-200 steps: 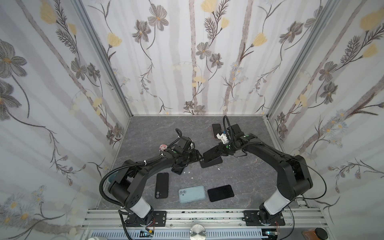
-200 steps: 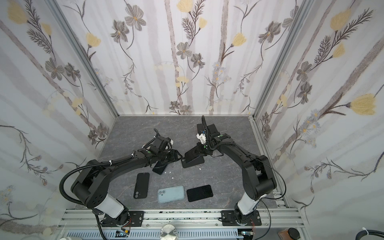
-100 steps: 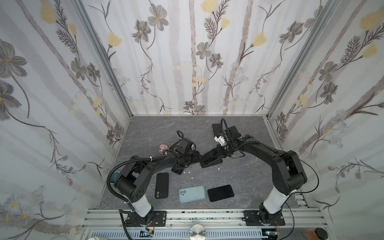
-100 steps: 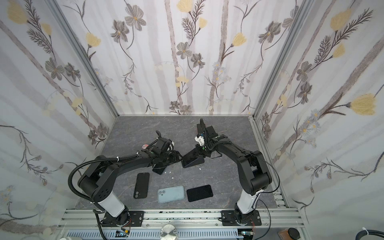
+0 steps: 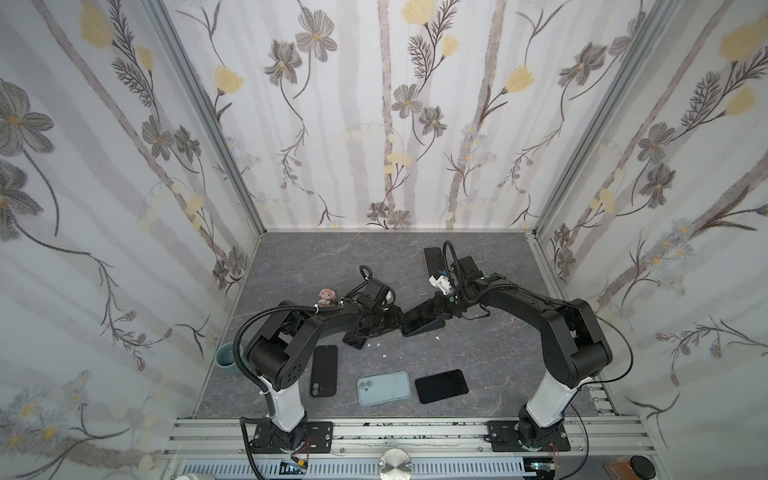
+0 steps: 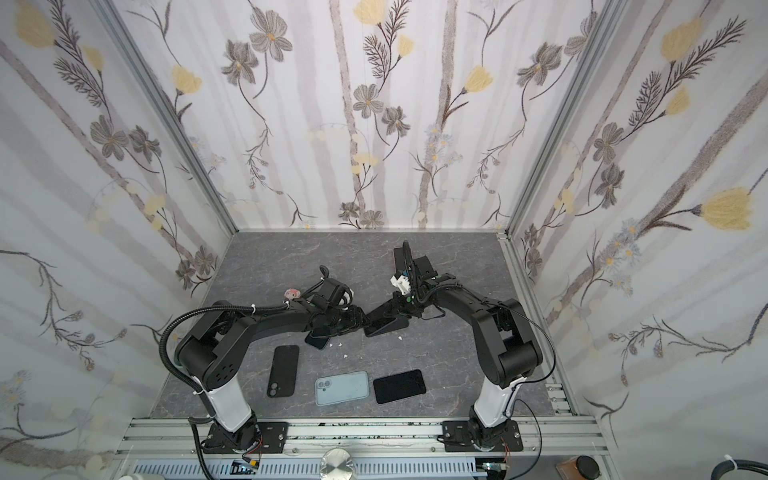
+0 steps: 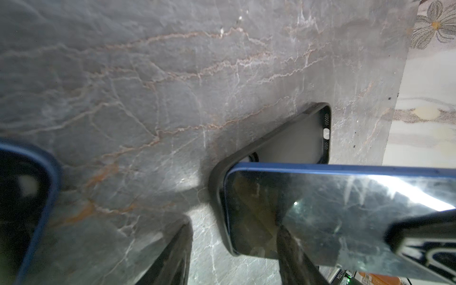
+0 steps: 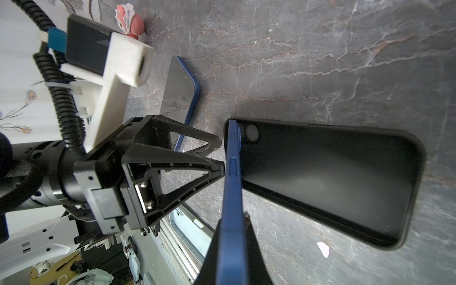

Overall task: Put the phone into the phone case
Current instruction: 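Lower the blue-framed phone edge into the black case held by left gripper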

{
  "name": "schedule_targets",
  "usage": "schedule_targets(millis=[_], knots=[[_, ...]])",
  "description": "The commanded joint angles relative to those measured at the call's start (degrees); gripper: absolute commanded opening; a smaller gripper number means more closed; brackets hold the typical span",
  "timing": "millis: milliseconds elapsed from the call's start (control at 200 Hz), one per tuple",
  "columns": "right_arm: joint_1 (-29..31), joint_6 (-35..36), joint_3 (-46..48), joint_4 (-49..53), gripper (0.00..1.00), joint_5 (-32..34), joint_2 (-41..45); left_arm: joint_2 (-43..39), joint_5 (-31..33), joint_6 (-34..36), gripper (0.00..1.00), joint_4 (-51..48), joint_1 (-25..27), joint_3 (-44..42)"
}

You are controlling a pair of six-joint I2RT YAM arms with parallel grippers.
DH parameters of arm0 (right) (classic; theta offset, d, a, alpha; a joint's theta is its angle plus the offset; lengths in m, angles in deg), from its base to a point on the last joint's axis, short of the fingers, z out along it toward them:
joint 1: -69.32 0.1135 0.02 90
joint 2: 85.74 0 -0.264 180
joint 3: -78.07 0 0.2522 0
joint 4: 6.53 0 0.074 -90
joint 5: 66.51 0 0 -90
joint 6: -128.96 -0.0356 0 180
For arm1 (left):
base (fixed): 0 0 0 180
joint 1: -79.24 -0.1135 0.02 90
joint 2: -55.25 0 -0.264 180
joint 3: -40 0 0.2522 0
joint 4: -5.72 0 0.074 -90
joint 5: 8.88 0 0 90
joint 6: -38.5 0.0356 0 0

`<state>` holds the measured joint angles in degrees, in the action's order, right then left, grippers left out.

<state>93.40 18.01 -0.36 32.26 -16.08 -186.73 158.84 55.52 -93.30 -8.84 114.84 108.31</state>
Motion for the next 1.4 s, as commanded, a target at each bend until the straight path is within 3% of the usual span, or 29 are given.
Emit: schedule_targets(millis=[0, 465, 679, 1399], knots=[[-0.42, 0.23, 1.30, -0.43, 0.00, -1.53, -0.85, 0.81, -2.36, 0.15, 0.56, 1.73, 0.32, 0.48], [-2.51, -1.10, 6.07, -5.86, 0.04, -2.18, -3.38, 1.15, -1.66, 0.66, 0.57, 1.73, 1.28, 0.12], [-3.14, -1.52, 6.77, -6.31, 0.07, 2.12, -2.83, 0.52, 0.21, 2.10, 0.57, -0.84, 1.31, 0.98], [-0.13, -2.70, 2.26, -0.52, 0.41, 12.23, 0.57, -2.46, 3.27, 4.07, 0.57, -4.23, 1.25, 0.48]])
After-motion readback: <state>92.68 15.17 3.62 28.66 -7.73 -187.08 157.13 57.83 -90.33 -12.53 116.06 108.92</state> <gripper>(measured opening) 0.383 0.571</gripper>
